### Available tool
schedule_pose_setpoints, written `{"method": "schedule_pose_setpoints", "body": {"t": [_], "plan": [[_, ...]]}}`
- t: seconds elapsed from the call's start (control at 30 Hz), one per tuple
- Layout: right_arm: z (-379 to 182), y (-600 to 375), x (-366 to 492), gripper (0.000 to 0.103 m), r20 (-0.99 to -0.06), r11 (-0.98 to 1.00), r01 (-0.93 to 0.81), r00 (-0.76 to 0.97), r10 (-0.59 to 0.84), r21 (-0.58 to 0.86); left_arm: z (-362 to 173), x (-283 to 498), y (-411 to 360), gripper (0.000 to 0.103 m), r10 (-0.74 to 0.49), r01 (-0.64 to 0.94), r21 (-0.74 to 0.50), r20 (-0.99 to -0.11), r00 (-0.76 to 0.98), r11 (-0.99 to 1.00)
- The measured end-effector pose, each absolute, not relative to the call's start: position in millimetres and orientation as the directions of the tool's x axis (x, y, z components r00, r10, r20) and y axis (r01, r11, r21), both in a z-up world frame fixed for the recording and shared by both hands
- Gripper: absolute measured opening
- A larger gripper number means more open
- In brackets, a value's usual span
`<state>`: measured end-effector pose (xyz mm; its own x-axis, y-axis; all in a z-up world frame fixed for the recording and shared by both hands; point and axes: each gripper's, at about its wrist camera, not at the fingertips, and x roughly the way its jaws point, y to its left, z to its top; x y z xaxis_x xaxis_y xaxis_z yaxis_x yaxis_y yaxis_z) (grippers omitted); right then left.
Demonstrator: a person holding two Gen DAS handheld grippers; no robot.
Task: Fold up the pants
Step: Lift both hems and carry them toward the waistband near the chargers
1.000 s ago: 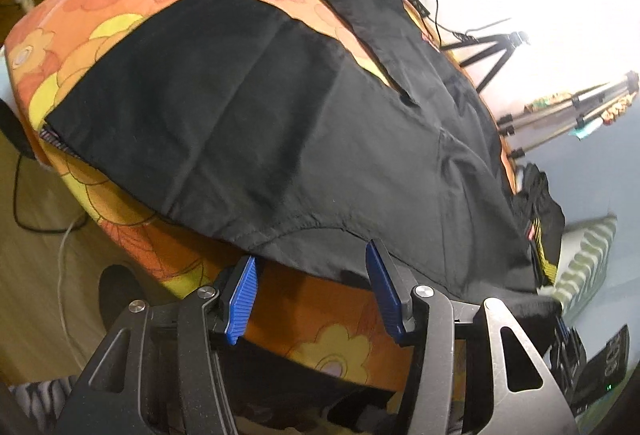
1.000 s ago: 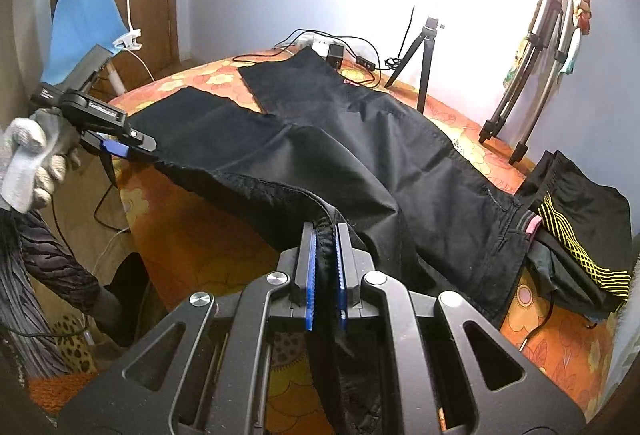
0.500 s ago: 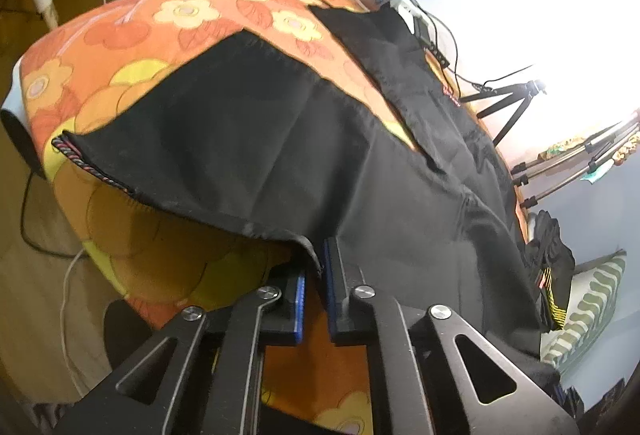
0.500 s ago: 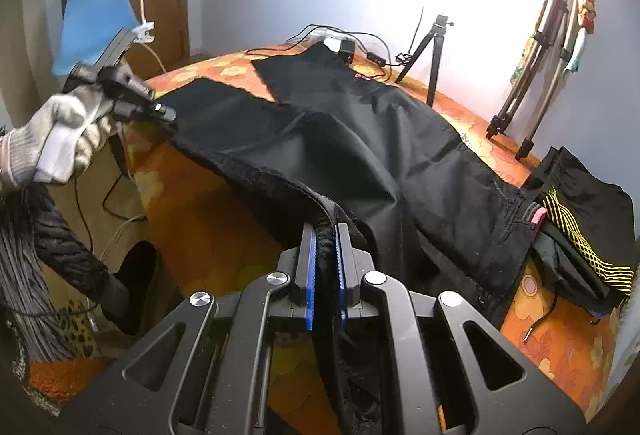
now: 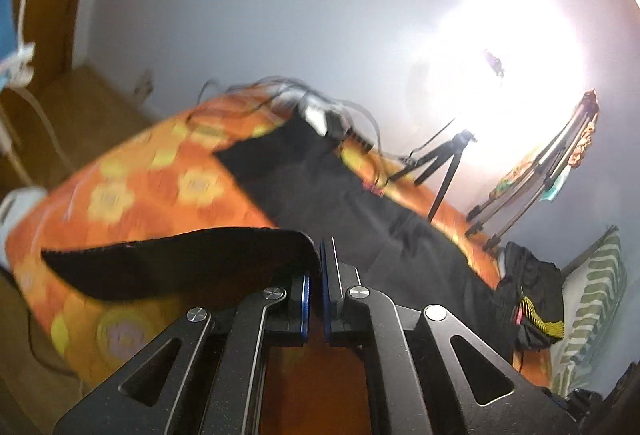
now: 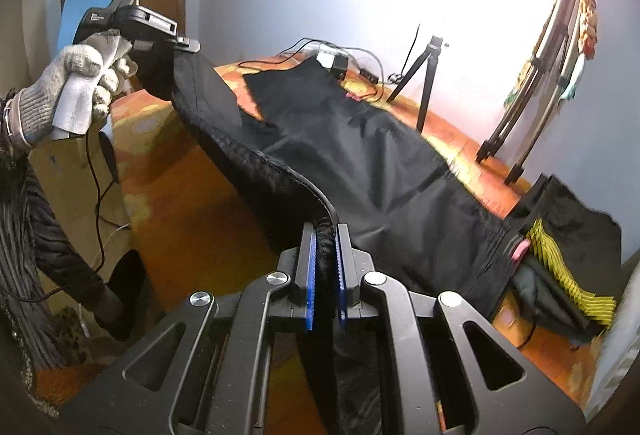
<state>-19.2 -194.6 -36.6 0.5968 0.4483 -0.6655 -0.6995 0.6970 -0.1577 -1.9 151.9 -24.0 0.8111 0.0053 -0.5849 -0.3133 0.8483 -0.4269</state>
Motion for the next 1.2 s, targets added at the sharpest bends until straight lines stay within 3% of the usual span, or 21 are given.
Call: {"method": "schedule_pose_setpoints", "body": {"t": [0.3, 0.67, 1.07, 1.13, 1.17, 1.2], "plan": [[-27.3, -200.9, 67.2, 0.008, -0.660, 0.720, -0.658, 0.644, 0.387, -0.221, -11.6, 99.7, 137.2, 0.003, 0.039, -0.278, -0.340, -0.568, 0.822, 0.899], [-98.6, -202.3, 200.5, 0.008, -0.765, 0.758, -0.622, 0.580, 0.279, -0.196, -69.9, 228.6, 111.6, 0.003, 0.070, -0.285, -0.202, -0.692, 0.719, 0.937], [-153.6, -204.2, 269.0, 0.010, -0.839, 0.769, -0.618, 0.497, 0.222, -0.162, -107.0, 284.5, 89.9, 0.003, 0.169, -0.303, -0.050, -0.738, 0.653, 0.952], [-145.3, -214.3, 274.8, 0.025, -0.824, 0.799, -0.587, 0.512, 0.241, -0.131, -107.3, 289.6, 89.6, 0.003, 0.191, -0.309, -0.027, -0.733, 0.652, 0.951], [-135.4, -223.8, 275.0, 0.043, -0.809, 0.822, -0.559, 0.531, 0.254, -0.109, -107.6, 291.7, 90.0, 0.003, 0.197, -0.312, -0.021, -0.734, 0.650, 0.950], [-128.5, -228.8, 274.1, 0.052, -0.799, 0.835, -0.542, 0.543, 0.260, -0.097, -107.9, 293.3, 90.4, 0.003, 0.205, -0.316, -0.014, -0.734, 0.648, 0.949]]}}
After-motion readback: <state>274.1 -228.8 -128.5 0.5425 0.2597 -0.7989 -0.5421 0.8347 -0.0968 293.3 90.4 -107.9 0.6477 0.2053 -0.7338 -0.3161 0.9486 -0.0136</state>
